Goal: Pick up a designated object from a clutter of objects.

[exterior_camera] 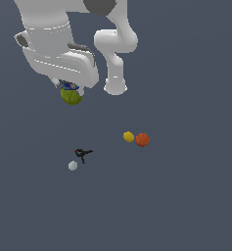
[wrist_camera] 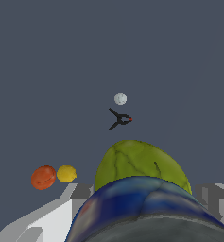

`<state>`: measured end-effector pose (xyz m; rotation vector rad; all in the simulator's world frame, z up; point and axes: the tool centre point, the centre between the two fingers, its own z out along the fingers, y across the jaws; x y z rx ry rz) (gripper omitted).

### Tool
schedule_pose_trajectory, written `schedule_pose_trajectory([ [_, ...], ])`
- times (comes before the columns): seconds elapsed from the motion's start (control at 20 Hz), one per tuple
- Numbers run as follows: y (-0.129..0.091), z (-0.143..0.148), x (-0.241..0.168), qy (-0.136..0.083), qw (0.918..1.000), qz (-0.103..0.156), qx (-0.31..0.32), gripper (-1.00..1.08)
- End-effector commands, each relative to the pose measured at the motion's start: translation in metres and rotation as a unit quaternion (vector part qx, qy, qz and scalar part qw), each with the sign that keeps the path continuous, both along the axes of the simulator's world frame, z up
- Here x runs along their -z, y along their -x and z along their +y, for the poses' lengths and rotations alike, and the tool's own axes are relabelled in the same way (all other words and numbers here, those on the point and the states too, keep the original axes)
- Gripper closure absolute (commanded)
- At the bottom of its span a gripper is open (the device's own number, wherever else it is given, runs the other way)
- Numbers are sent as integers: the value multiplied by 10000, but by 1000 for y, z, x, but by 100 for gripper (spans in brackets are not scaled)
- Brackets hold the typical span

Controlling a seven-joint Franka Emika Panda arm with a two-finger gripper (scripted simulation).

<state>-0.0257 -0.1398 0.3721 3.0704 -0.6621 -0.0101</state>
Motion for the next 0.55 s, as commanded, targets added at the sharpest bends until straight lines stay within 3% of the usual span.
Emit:
schedule_pose_trajectory([
  [0.0, -3, 0, -4, 2, 10000, -17, 0, 108],
  [0.5, -14, -2, -14, 2, 10000, -17, 0, 108],
])
